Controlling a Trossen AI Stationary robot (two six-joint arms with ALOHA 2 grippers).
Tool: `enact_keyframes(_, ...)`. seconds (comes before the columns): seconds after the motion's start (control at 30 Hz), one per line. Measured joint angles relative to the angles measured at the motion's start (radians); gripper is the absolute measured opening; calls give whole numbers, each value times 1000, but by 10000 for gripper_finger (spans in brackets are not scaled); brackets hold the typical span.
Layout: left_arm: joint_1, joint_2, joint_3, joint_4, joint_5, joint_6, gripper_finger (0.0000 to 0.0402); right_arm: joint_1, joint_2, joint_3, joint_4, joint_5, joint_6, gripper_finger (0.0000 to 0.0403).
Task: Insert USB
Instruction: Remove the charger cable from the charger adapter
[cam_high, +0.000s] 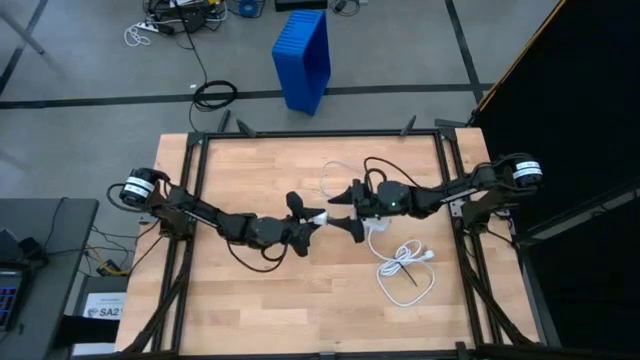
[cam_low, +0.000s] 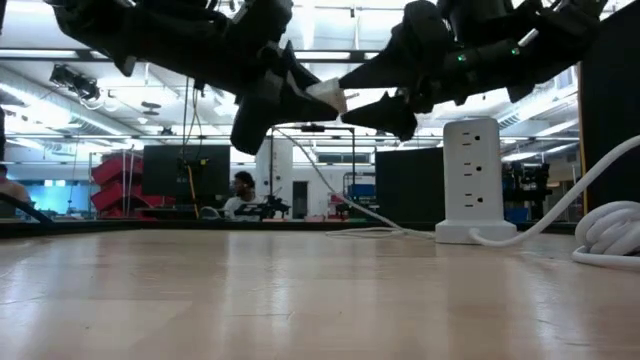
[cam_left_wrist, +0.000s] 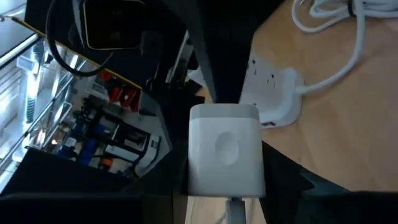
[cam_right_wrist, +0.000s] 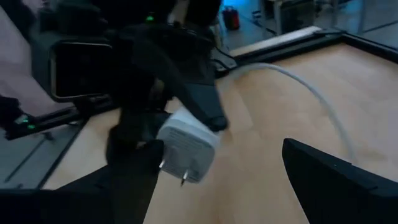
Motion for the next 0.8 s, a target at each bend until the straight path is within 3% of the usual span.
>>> enact_keyframes(0.3, 1, 0, -9, 4, -37, 26, 121, -7, -6, 0, -5, -41, 15, 313)
enact_keyframes(0.5, 1, 0, -9, 45, -37, 19, 121, -7, -5, -1, -3, 32, 19, 308)
enact_keyframes(0.8, 1, 0, -10, 41, -29, -4, 121, -6, -5, -2, 10, 58, 44, 308)
